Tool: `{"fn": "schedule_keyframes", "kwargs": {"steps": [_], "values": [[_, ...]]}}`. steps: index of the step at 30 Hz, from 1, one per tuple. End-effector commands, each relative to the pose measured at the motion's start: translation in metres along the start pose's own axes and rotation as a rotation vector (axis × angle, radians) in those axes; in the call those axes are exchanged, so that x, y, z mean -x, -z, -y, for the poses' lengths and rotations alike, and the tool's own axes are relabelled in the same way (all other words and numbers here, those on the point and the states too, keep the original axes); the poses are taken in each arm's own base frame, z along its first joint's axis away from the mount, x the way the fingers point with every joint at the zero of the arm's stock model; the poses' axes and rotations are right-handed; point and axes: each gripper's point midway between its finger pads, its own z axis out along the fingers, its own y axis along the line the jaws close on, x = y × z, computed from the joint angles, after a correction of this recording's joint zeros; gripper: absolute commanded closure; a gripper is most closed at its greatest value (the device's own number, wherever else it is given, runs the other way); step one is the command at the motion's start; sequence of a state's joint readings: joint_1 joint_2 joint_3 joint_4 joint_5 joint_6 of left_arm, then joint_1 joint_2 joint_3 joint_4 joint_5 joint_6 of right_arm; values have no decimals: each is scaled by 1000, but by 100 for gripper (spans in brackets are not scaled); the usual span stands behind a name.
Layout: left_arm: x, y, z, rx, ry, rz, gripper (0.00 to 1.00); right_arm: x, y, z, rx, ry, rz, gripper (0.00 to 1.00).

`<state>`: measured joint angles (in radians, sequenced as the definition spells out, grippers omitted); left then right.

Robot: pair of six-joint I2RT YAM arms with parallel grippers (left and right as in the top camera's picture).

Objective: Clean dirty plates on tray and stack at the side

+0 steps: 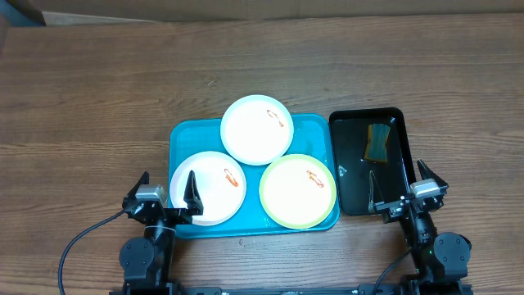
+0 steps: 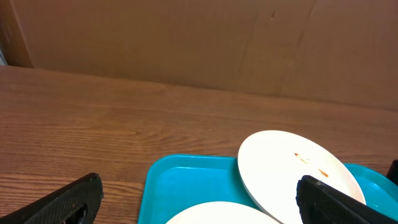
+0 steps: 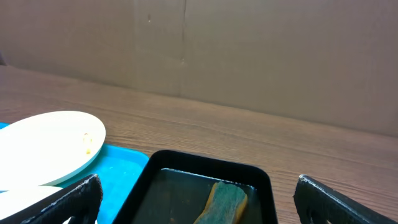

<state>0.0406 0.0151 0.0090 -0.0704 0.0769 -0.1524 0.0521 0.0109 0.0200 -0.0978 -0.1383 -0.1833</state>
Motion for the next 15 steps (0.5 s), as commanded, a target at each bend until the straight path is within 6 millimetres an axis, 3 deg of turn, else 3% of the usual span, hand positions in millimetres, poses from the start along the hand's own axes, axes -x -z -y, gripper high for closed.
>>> {"fn": "schedule_keyframes", "kwargs": {"steps": [1,8,15], "values": [[1,0,1,-7,-14,7,1,2,0,2,-10,-6,9,0],[10,10,21,-101,64,-56,0,2,0,2,-10,-6,10,0],[45,29,32,-90,70,-238,0,2,0,2,-10,-6,9,0]]}}
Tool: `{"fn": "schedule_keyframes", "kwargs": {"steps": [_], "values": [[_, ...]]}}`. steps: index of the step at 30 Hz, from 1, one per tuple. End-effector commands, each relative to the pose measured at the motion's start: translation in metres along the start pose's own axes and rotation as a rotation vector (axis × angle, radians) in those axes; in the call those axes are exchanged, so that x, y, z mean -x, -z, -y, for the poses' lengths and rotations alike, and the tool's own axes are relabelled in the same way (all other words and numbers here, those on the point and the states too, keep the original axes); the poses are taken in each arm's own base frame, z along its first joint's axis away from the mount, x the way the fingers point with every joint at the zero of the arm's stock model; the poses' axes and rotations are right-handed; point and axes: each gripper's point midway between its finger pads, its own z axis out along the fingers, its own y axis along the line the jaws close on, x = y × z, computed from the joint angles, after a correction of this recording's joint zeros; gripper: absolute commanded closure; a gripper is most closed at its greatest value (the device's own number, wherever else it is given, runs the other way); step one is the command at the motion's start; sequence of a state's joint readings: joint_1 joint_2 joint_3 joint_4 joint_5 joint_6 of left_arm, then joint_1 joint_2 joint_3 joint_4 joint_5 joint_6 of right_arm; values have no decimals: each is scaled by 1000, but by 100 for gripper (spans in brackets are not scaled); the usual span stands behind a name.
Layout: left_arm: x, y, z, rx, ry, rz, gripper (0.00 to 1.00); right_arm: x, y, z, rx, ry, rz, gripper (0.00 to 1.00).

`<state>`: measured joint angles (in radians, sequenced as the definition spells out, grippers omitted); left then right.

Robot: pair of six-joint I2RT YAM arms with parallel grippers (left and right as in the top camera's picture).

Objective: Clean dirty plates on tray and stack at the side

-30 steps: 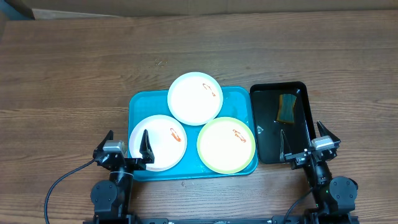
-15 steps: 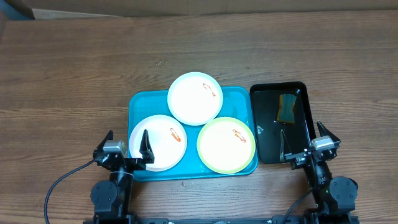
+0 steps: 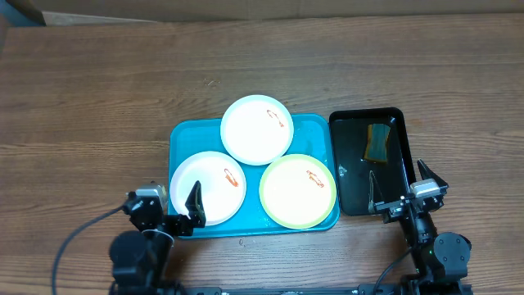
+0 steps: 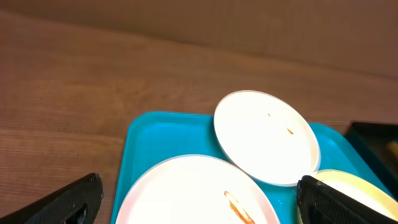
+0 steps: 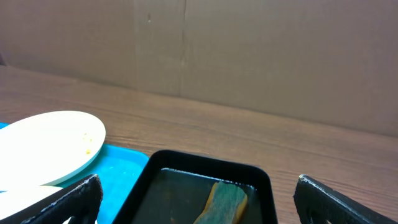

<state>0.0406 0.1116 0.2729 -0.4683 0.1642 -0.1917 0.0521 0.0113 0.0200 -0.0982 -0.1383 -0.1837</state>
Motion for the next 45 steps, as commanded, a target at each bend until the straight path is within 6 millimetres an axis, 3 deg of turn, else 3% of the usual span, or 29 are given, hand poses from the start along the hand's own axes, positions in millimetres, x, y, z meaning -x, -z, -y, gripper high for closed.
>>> {"fn": "schedule_keyframes", "kwargs": {"steps": [1,5,9,13,15,16,17,21,26,30,34,40,45], "values": [[40,16,22,-57,-17,-50,0,2,0,2,-10,-6,10,0],[55,15,43,-130,25,-264,0,2,0,2,-10,-6,10,0],[73,2,58,-176,86,-437,0,2,0,2,-10,-6,10,0],[78,-7,85,-325,181,-593,0,2,0,2,-10,-5,11,0],[74,-13,97,-407,225,-643,20,4,0,2,-11,6,20,0],[69,-17,98,-417,244,-673,42,5,0,2,-10,6,20,0],[62,-21,97,-410,255,-705,51,4,0,2,-8,5,17,0],[27,-29,98,-392,276,-840,50,4,0,-1,10,2,17,0],[-10,-30,103,-343,215,-955,44,29,4,-20,121,2,120,0],[-32,-33,93,-167,148,-991,41,44,8,-15,118,-286,98,0],[-45,-33,100,-107,122,-997,47,78,16,-11,110,-347,86,0],[-69,-37,125,-157,113,-994,48,132,10,-2,90,-378,-84,0],[-97,-42,135,-171,118,-1013,47,135,-24,3,80,-378,-390,0]]}}
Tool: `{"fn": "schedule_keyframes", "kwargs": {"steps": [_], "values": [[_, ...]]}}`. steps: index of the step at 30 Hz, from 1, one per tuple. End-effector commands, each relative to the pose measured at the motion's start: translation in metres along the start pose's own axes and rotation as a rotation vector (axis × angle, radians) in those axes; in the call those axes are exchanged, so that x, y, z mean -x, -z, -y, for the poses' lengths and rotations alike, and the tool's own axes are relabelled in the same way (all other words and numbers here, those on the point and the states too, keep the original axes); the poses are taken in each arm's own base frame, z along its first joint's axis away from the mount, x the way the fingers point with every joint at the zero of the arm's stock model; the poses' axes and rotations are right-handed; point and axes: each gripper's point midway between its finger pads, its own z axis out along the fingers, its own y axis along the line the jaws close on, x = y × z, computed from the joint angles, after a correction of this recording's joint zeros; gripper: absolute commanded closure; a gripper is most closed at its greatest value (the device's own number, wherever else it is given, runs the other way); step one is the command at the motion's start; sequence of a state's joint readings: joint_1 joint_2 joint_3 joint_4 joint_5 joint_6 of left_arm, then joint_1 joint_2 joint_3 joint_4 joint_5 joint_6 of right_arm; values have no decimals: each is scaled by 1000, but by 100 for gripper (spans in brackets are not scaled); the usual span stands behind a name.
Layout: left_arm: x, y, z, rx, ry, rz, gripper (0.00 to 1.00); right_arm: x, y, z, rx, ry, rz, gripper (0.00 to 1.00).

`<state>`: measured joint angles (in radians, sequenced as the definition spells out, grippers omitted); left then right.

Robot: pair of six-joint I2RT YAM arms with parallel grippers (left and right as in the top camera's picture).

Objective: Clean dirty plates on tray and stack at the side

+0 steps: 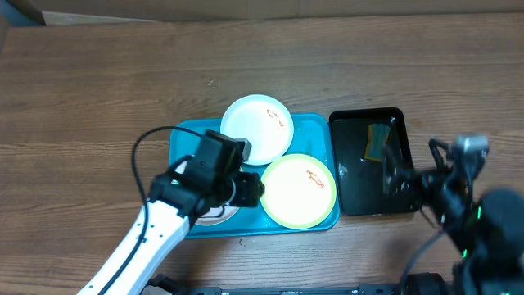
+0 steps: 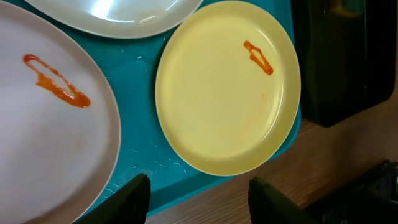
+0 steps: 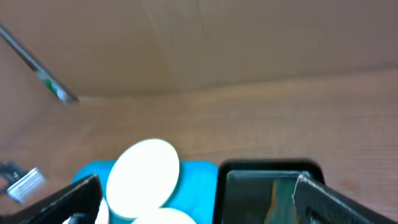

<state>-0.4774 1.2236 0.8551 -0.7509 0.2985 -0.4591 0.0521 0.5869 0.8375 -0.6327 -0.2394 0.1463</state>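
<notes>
Three dirty plates lie on the teal tray [image 1: 183,136]: a white one [image 1: 258,127] at the back, a yellow-green one [image 1: 299,190] with a red streak at the front right, and a white one [image 2: 50,118] with a ketchup streak at the front left, largely under my left arm in the overhead view. My left gripper [image 2: 202,199] hovers open over the tray's front edge, between the front white plate and the yellow plate [image 2: 227,87]. My right gripper [image 3: 196,205] is open and raised, its view blurred, facing the black tray [image 3: 267,171] with the sponge [image 1: 377,141].
The black tray [image 1: 364,116] holds water and stands just right of the teal tray. A cable loops from my left arm over the tray's left side. Bare wooden table lies left of and behind the trays. A cardboard wall closes the back.
My left arm has gone from the table's front edge out over the teal tray, gripper now pointing down by the yellow plate. My right arm has lifted from its rest and moved, blurring its view.
Both arms rested open at the front edge, the three plates on the tray and the sponge in the black tray. Then the left wrist had tilted up slightly. Now the left gripper is over the tray and the right arm is raised; nothing is held.
</notes>
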Motion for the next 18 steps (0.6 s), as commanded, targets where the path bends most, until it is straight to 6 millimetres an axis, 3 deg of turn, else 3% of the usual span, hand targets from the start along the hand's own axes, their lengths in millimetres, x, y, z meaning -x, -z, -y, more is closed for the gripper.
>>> {"fn": "schedule_keyframes", "kwargs": {"steps": [1,5,10,11,14,18], "values": [[-10,-19,-9,41,61,-25,48,9,-26,7,-36,1,-153,0],[-10,-39,-18,88,88,-41,48,4,-65,15,-58,-57,-348,0],[-16,-60,-28,117,105,-100,54,-27,-104,23,-44,-128,-550,0],[-17,-64,-29,121,108,-112,56,-33,-109,27,-50,-136,-575,1],[-17,-68,-29,120,109,-119,65,-52,-123,45,-130,-154,-639,18],[-14,-68,-28,113,106,-107,67,-78,-131,77,-313,-219,-715,19]]}}
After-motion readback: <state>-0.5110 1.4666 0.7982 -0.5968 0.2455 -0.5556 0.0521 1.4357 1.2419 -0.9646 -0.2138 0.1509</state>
